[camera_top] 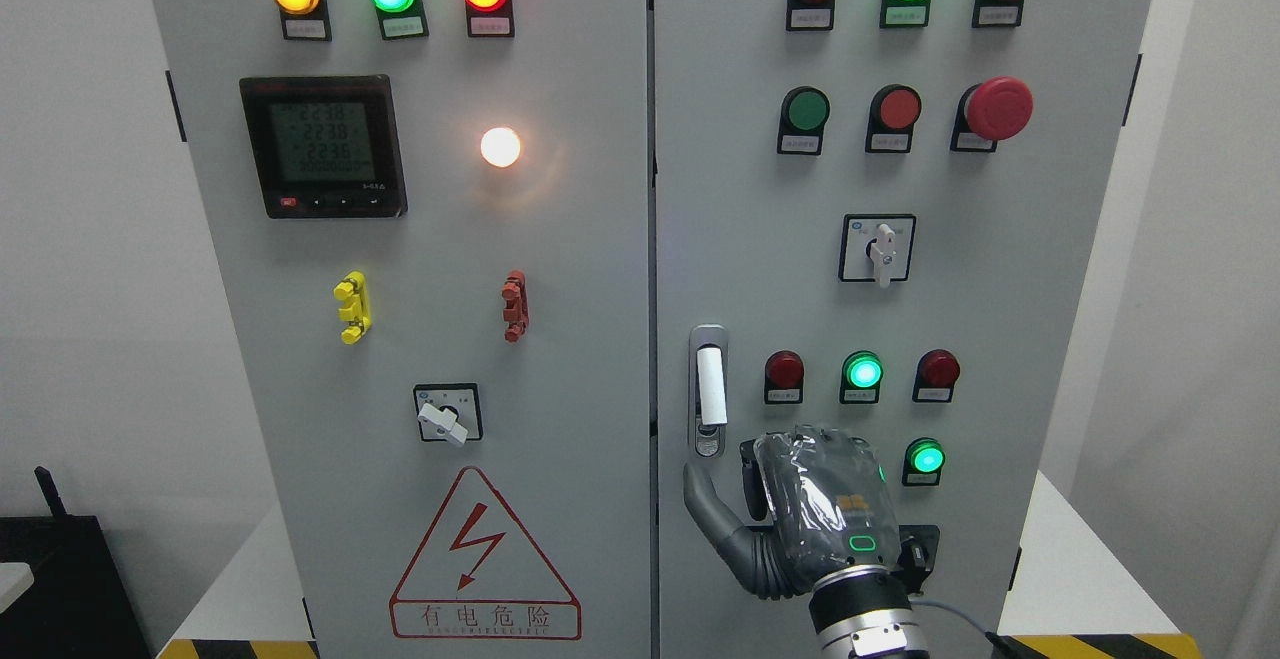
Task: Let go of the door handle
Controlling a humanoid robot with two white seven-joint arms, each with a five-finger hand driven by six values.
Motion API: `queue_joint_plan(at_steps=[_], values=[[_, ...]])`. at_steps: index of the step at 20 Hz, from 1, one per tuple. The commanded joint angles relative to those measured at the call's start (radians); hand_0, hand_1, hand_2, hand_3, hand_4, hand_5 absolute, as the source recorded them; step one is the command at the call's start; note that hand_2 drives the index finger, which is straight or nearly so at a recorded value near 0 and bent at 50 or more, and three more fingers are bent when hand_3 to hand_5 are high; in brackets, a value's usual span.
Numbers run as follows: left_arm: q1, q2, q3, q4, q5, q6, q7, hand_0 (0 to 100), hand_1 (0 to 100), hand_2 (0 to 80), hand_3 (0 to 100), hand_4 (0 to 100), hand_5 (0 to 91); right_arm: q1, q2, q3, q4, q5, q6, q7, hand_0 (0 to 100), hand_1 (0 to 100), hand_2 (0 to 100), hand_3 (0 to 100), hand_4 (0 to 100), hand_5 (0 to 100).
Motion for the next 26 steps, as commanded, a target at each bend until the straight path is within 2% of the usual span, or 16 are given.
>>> queue_joint_plan(at_steps=[1, 18, 26], values=[[-0.026, 0.000, 0.017, 0.000, 0.000, 0.001, 0.001, 12, 39, 0.0, 0, 0, 0.0, -0.037, 0.001, -0.002, 0.020, 0.004, 0.002, 0.017, 41, 4, 98, 100, 100, 100], [-0.026, 0.000, 0.017, 0.000, 0.000, 0.001, 0.001, 12, 39, 0.0, 0, 0, 0.0, -0.075, 0.000, -0.006, 0.060, 0.004, 0.025, 0.019, 43, 5, 98, 100, 100, 100], [-0.026, 0.000, 0.017, 0.000, 0.000, 0.001, 0.001, 12, 39, 0.0, 0, 0, 0.0, -0.089, 0.000, -0.013, 0.073, 0.004, 0.025, 0.019, 48, 8, 98, 100, 100, 100]])
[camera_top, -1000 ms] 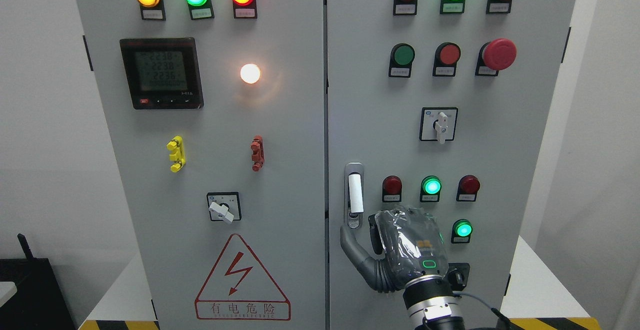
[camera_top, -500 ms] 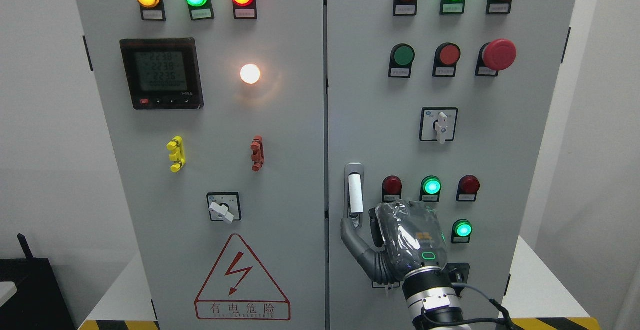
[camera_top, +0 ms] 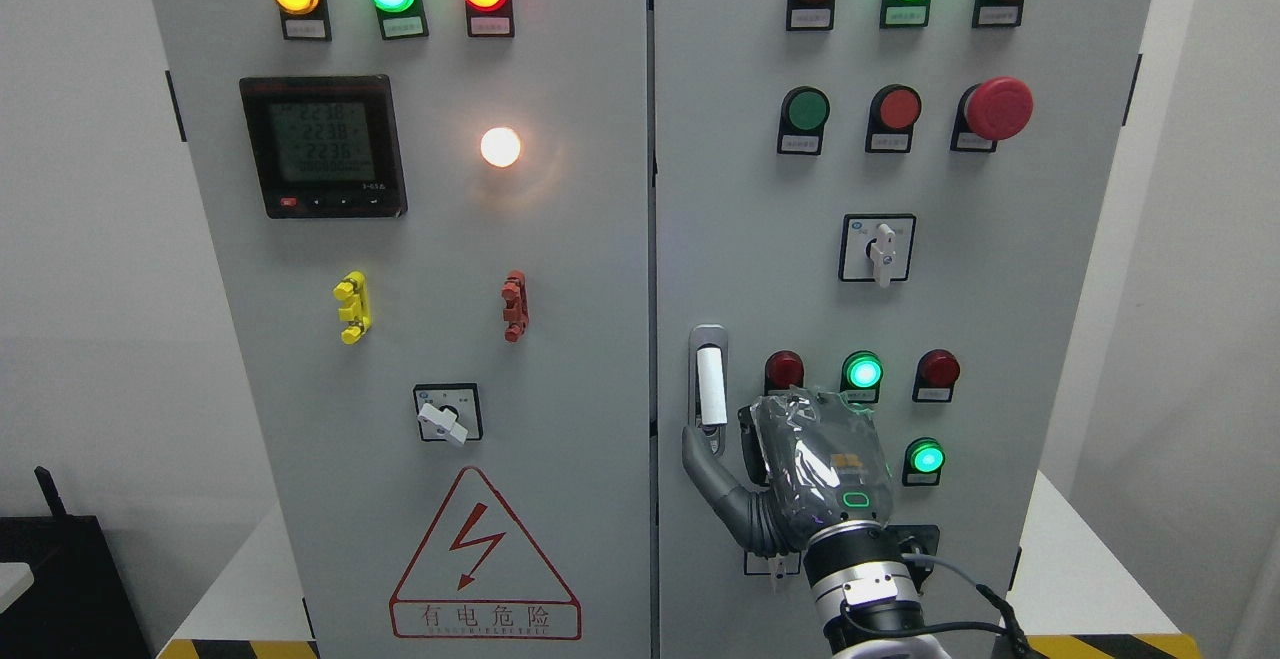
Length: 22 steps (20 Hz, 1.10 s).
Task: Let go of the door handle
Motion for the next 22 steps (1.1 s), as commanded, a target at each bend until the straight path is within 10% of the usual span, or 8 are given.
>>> queue_joint_plan(at_steps=[1, 22], values=[[-0.026, 0.000, 0.017, 0.000, 0.000, 0.000, 0.001, 12, 39, 0.0, 0, 0, 0.0, -0.009, 0.001, -0.007, 0.019, 0.000, 0.001, 0.000, 49, 9, 98, 100, 100, 100], [-0.026, 0.000, 0.017, 0.000, 0.000, 0.000, 0.001, 12, 39, 0.0, 0, 0, 0.0, 0.004, 0.006, -0.043, -0.001, -0.009, 0.007, -0.002, 58, 7, 98, 100, 100, 100]])
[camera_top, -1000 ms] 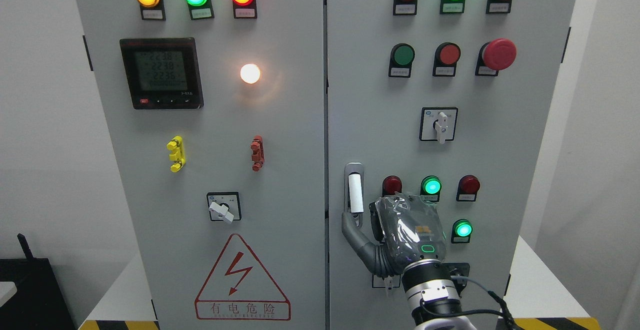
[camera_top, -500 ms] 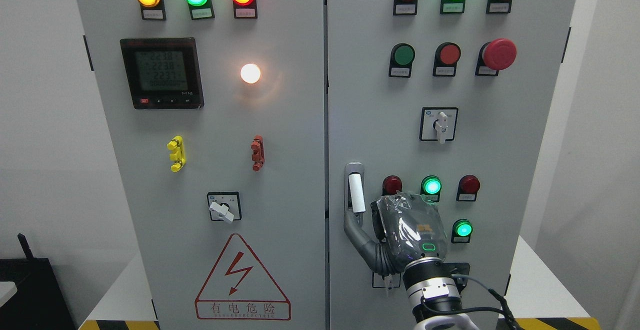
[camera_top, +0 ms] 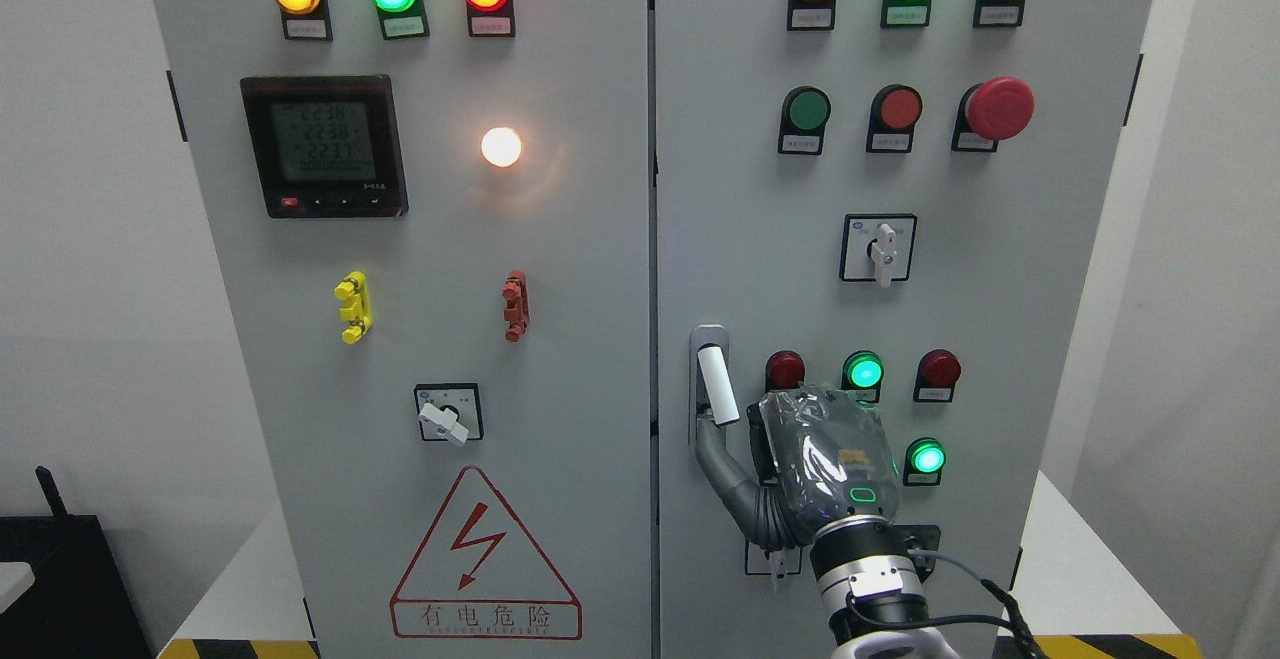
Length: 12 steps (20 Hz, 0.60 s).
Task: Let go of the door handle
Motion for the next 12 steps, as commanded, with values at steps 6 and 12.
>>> queue_joint_plan(at_steps=[6, 12], values=[[-0.026, 0.000, 0.017, 0.000, 0.000, 0.000, 0.001, 12, 39, 0.0, 0, 0, 0.0, 0.007, 0.001, -0.022, -0.011, -0.003, -0.001, -0.007, 58, 7, 98, 100, 100, 100], [-0.026, 0.000, 0.017, 0.000, 0.000, 0.000, 0.001, 12, 39, 0.0, 0, 0, 0.0, 0.011, 0.001, -0.028, -0.011, -0.003, -0.001, -0.007, 58, 8, 98, 100, 100, 100]])
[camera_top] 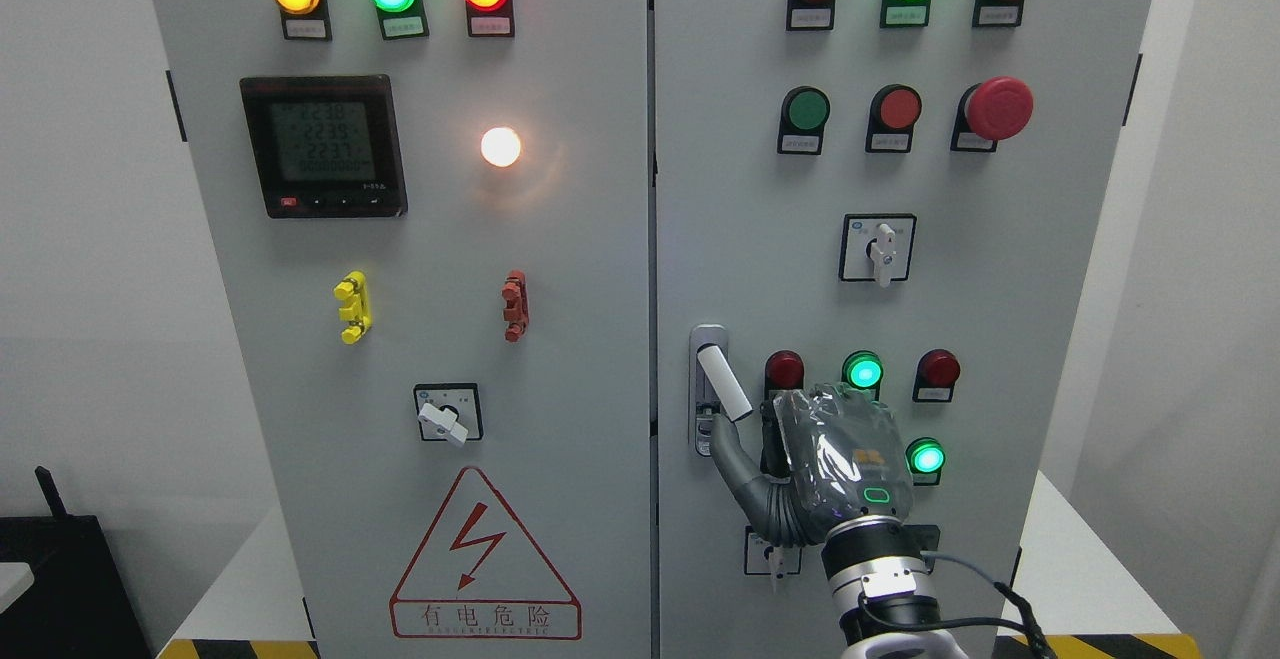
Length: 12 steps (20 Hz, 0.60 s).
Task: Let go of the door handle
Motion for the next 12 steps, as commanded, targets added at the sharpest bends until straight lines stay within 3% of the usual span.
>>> queue_joint_plan(at_steps=[1, 12], values=[[-0.026, 0.000, 0.017, 0.000, 0.000, 0.000, 0.001, 12, 39, 0.0, 0, 0, 0.0, 0.007, 0.000, -0.014, -0.004, -0.001, -0.001, 0.002, 57, 8, 98, 100, 100, 100], [-0.026, 0.000, 0.017, 0.000, 0.000, 0.000, 0.001, 12, 39, 0.0, 0, 0, 0.0, 0.007, 0.000, -0.029, -0.011, -0.001, -0.001, 0.002, 58, 9, 98, 100, 100, 100]])
